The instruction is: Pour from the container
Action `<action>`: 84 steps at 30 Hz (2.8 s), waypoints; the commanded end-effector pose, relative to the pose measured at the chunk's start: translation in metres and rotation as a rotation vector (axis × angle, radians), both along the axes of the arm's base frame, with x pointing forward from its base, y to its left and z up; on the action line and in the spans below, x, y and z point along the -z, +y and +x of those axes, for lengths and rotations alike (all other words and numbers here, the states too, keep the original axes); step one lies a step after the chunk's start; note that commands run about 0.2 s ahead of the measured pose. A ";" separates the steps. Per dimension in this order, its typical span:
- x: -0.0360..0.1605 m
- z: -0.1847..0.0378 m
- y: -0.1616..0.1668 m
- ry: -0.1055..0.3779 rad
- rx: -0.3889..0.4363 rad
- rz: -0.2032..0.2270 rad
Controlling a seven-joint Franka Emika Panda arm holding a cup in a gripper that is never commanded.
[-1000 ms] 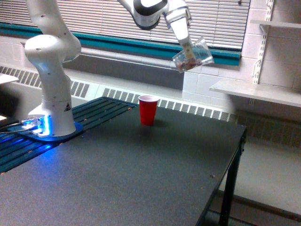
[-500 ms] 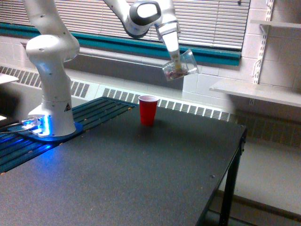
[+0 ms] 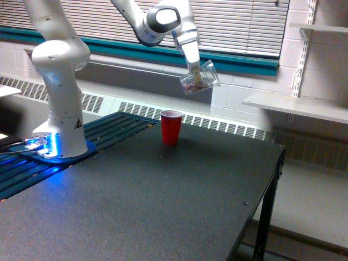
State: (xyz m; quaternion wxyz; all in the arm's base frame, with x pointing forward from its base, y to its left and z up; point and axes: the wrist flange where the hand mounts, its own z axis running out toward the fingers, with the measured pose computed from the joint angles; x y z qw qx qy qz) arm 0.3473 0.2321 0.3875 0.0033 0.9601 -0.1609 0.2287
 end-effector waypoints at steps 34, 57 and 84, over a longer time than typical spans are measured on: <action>0.060 -0.112 -0.001 0.114 0.046 0.003; 0.095 -0.137 0.042 0.211 -0.035 -0.008; 0.118 -0.153 0.052 0.286 -0.060 -0.057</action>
